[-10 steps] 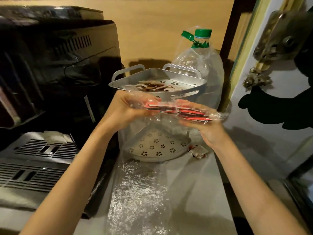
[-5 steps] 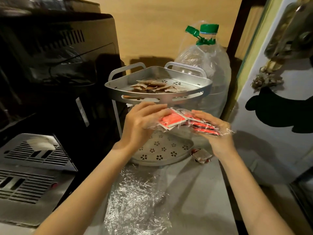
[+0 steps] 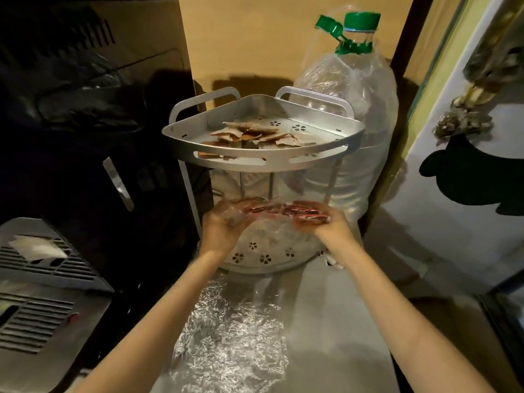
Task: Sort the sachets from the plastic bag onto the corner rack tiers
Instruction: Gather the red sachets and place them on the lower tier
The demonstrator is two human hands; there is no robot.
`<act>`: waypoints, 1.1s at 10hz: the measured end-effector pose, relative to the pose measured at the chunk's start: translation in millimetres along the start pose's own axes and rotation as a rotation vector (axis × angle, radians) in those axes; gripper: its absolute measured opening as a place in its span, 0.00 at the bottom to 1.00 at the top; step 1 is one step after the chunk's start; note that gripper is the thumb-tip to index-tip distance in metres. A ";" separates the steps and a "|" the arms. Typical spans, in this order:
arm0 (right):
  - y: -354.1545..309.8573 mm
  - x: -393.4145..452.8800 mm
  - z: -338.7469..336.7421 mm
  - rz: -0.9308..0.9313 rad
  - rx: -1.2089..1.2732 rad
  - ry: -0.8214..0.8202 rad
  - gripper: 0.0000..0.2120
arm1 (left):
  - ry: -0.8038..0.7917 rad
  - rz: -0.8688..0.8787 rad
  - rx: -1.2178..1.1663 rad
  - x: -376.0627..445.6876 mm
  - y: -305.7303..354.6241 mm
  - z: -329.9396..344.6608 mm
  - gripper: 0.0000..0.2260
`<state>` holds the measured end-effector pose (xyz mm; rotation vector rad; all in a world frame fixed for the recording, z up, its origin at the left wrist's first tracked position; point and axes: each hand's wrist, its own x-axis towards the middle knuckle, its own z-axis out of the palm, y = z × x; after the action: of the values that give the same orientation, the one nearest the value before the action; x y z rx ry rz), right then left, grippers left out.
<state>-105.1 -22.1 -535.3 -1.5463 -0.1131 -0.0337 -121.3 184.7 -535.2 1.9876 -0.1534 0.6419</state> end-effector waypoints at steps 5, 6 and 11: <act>5.4 47.6 1.4 0.284 -0.004 -0.097 0.11 | -0.075 -0.561 -0.392 30.7 -34.7 -10.2 0.03; 2.3 51.1 -4.4 0.284 -0.057 -0.051 0.11 | 0.009 -0.517 -0.418 36.5 -17.0 -12.4 0.09; -1.0 44.3 -5.0 0.300 -0.067 -0.070 0.09 | -0.137 -0.447 -0.094 14.5 -50.9 -5.1 0.17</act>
<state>-60.9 -24.9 -530.3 -1.6182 0.0659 0.2557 -92.0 216.4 -566.2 1.8884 0.1724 0.2069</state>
